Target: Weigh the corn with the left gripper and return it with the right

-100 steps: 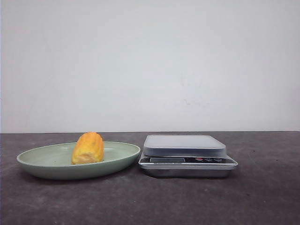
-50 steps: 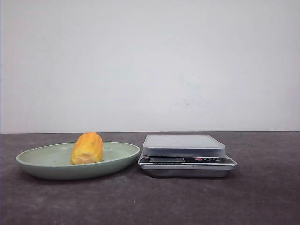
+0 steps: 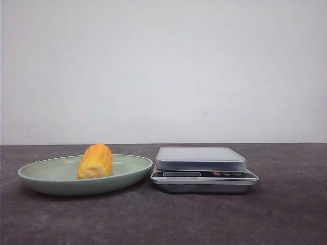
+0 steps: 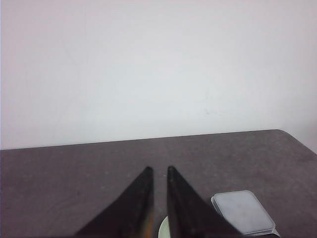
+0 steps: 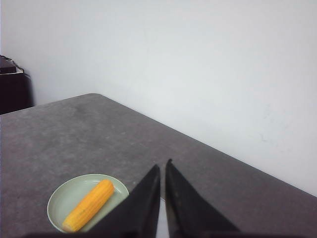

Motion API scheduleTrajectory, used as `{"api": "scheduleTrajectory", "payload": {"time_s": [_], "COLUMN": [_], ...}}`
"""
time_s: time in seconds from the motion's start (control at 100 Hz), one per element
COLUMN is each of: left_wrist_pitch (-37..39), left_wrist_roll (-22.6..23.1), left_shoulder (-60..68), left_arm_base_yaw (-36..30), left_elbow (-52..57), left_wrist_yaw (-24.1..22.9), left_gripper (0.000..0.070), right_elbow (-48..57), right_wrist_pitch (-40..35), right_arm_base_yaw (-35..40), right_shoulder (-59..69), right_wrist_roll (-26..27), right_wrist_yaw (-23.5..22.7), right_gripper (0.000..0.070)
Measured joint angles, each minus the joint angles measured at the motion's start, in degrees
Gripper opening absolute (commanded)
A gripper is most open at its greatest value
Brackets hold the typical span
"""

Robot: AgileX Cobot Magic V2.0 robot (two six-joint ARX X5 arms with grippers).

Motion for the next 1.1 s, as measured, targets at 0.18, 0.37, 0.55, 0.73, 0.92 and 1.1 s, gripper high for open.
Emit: {"api": "scheduleTrajectory", "payload": {"time_s": [0.18, 0.37, 0.55, 0.73, 0.92, 1.1], "left_wrist_pitch": [-0.02, 0.0, 0.0, 0.0, 0.0, 0.0], "left_wrist_roll": [0.0, 0.0, 0.0, 0.0, 0.0, 0.0], "left_shoulder": [0.02, 0.0, 0.0, 0.0, 0.0, 0.0], "left_arm_base_yaw": [0.0, 0.0, 0.0, 0.0, 0.0, 0.0], "left_elbow": [0.0, 0.0, 0.0, 0.0, 0.0, 0.0], "left_wrist_yaw": [0.0, 0.0, 0.0, 0.02, 0.02, 0.02], "left_gripper": [0.0, 0.0, 0.0, 0.0, 0.0, 0.0], "right_elbow": [-0.17, -7.85, -25.14, -43.6, -58.42, -68.32], "right_wrist_pitch": [-7.37, -4.72, 10.97, 17.38, 24.83, 32.2], "right_arm_base_yaw": [-5.09, -16.35, -28.63, -37.88, -43.76, -44.52], "right_shoulder": [-0.57, -6.43, -14.97, -20.55, -24.41, -29.38], "right_wrist_roll": [0.04, 0.52, 1.05, 3.63, 8.41, 9.62], "right_wrist_yaw": [1.92, 3.1, 4.33, 3.89, 2.91, -1.05], "right_gripper": [0.0012, 0.0011, 0.001, 0.001, 0.0011, 0.0012]}}
